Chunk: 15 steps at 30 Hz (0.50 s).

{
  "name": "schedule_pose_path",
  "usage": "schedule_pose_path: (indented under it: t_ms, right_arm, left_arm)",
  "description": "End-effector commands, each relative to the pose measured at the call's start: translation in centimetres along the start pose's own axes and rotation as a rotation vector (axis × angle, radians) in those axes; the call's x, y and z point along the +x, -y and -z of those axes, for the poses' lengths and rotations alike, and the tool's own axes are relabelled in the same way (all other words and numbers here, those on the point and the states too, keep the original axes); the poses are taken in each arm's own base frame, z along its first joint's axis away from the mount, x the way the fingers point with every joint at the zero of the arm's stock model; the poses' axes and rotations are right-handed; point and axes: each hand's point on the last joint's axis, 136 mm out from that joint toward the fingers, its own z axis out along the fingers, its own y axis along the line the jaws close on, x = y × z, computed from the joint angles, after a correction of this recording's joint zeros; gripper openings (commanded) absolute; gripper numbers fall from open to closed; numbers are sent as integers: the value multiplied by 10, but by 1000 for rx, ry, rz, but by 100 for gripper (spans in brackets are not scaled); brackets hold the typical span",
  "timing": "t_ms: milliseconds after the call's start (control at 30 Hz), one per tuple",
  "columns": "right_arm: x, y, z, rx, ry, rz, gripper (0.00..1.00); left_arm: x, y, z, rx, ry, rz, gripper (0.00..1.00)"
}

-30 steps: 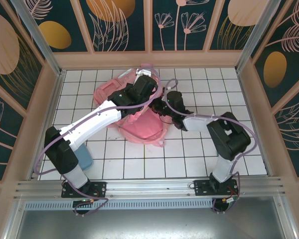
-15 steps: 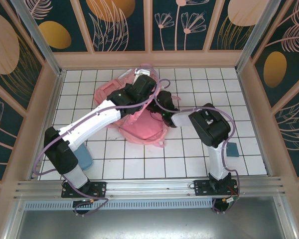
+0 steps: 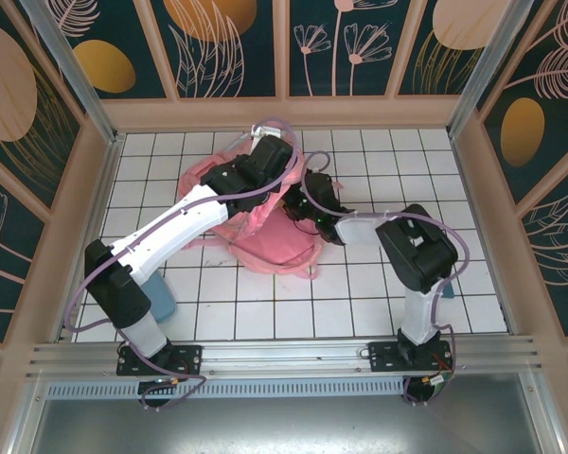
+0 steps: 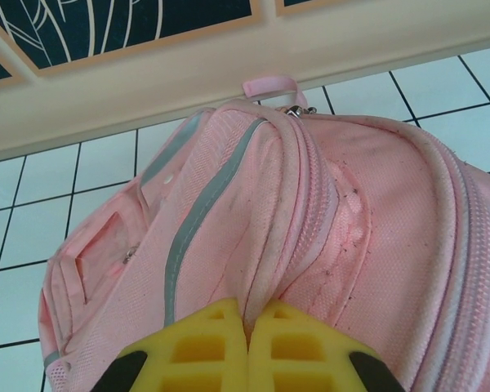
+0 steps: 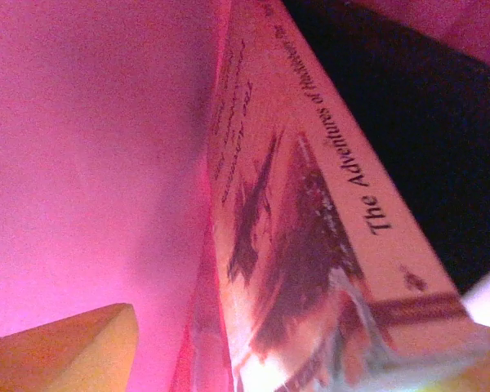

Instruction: Pack books, pencil case, and school supplies into a backpack

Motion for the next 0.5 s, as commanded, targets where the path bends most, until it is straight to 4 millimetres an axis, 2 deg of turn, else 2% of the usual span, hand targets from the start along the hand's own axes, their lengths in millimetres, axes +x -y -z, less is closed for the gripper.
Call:
schedule_pose_path:
  t_ms: [0, 100, 200, 333, 467]
  right_arm:
    - [-3, -3, 21, 25, 3, 13, 75]
    - [0, 1, 32, 50, 0, 19, 75]
    - [0, 4, 35, 56, 4, 20, 65]
    - [-1, 8, 22, 54, -21, 7, 48]
    - [-4, 18, 2, 88, -21, 8, 44]
  left_arm:
    - [-50, -9, 17, 11, 145, 147, 0]
    - [-48, -5, 14, 27, 136, 146, 0]
    - [-47, -2, 12, 40, 128, 146, 0]
    - [-46, 1, 11, 55, 123, 149, 0]
    - [-46, 2, 12, 63, 121, 148, 0]
